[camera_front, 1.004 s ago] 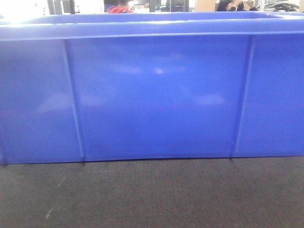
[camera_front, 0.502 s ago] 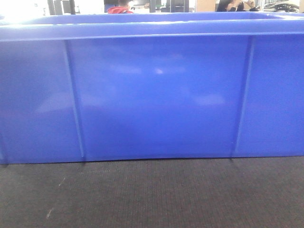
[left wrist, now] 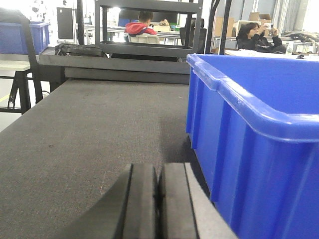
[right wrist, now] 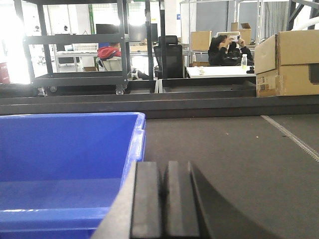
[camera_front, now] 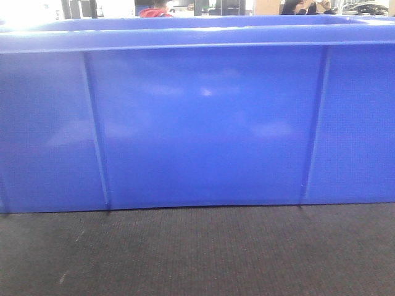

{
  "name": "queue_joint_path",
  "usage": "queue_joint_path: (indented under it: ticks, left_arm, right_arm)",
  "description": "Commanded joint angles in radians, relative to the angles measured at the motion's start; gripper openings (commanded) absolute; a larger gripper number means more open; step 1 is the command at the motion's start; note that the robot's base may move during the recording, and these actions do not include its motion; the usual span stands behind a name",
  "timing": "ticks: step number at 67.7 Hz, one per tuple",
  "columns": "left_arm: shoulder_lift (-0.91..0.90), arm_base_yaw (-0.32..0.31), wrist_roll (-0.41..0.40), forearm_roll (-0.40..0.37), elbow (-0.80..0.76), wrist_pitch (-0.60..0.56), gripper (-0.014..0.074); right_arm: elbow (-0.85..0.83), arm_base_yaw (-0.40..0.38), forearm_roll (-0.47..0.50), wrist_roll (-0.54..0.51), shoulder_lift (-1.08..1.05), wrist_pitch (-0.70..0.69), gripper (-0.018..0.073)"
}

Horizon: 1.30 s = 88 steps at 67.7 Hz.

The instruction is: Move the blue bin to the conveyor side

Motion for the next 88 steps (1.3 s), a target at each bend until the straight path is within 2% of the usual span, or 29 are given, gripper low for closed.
queue_joint_path:
  ticks: [1,50,63,70,78,88]
  left_arm:
    - [-0.004,-0.006,-0.001,0.003,-0.001,-0.023,-0.0017]
    - [-0.004,-0.006,-0.001,0.003,-0.001,-0.023,-0.0017]
    - [-0.004,-0.006,-0.001,0.003,-0.001,-0.023,-0.0017]
    - [-0.004,-0.006,-0.001,0.003,-0.001,-0.023,-0.0017]
    - [-0.004,-0.006,-0.001,0.003,-0.001,-0.023,-0.0017]
    - [-0.004,-0.006,-0.001,0.003,-0.001,-0.023,-0.0017]
  right_arm:
    - [0.0,-0.004,-0.006,-0.004,-0.004,-0.025,-0.0088]
    - [0.0,-0.004,-0.006,-0.004,-0.004,-0.025,-0.0088]
    - [0.004,-0.004,0.002,-0.004,-0.002,-0.101,-0.0088]
    - [0.045,-0.004,0.032,-0.022,0.003,-0.116,-0.0088]
    - [0.139,-0.014,0.157,-0.156,0.005,-0.201,-0.0088]
    - [0.266,-0.076,0.217,-0.161,0.005,-0.334,-0.0088]
